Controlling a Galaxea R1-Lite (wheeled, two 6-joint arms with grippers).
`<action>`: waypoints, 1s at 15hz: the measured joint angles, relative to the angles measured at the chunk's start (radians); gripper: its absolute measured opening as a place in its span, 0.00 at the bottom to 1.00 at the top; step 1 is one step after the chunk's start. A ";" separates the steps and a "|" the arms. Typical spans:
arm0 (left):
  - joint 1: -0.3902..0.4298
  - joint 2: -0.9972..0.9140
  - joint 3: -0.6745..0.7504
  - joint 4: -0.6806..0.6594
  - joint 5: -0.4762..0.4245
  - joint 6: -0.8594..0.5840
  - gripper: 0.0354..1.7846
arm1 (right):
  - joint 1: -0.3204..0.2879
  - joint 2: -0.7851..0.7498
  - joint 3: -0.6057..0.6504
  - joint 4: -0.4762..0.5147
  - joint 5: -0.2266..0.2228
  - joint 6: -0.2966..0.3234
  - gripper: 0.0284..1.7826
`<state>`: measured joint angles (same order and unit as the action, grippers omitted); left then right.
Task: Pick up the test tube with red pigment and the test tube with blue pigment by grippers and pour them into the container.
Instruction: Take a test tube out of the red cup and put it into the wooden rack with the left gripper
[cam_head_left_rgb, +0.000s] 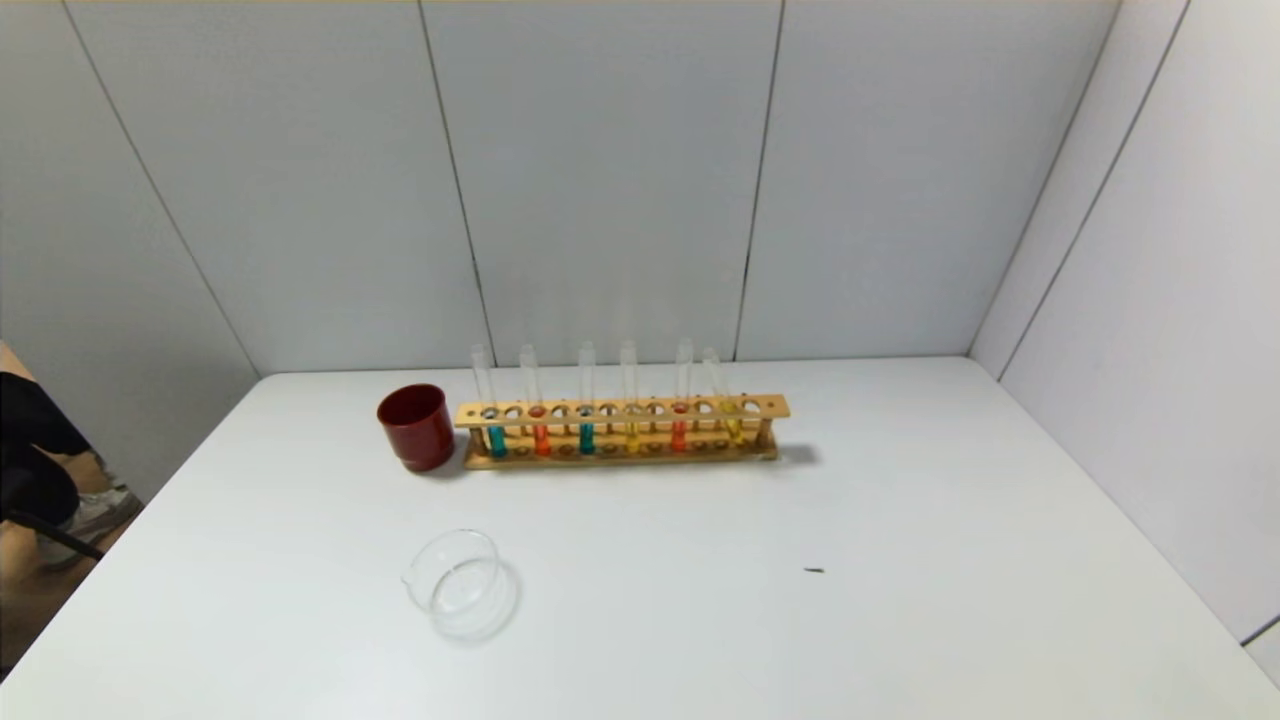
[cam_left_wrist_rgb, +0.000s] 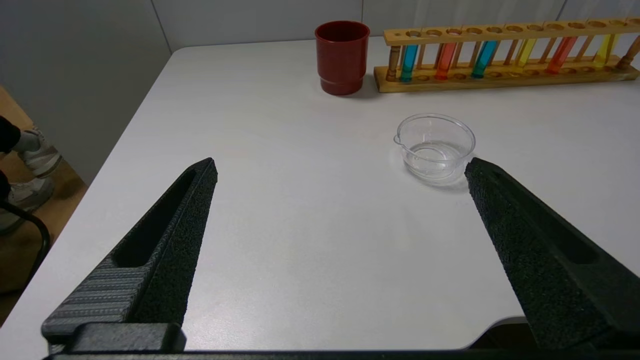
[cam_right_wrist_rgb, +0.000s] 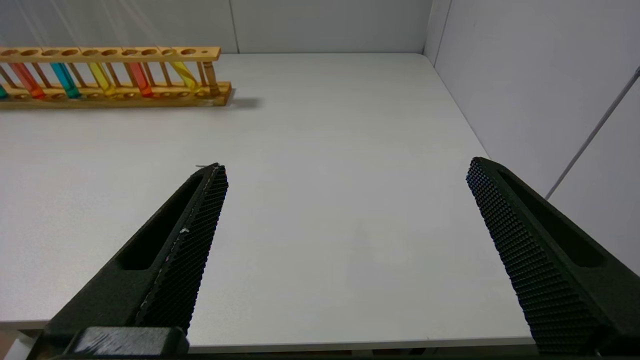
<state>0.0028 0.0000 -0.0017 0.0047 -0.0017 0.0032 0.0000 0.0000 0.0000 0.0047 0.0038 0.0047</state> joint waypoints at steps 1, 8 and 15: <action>0.000 0.000 0.000 0.000 0.000 0.000 0.98 | 0.000 0.000 0.000 0.000 0.000 0.000 0.98; 0.000 0.000 0.000 0.003 0.000 0.011 0.98 | 0.000 0.000 0.000 0.000 0.000 0.000 0.98; -0.003 0.000 -0.016 0.000 -0.039 0.070 0.98 | 0.000 0.000 0.000 0.000 0.000 0.000 0.98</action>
<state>0.0000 0.0000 -0.0172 0.0043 -0.0409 0.0730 0.0000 0.0000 0.0000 0.0047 0.0043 0.0043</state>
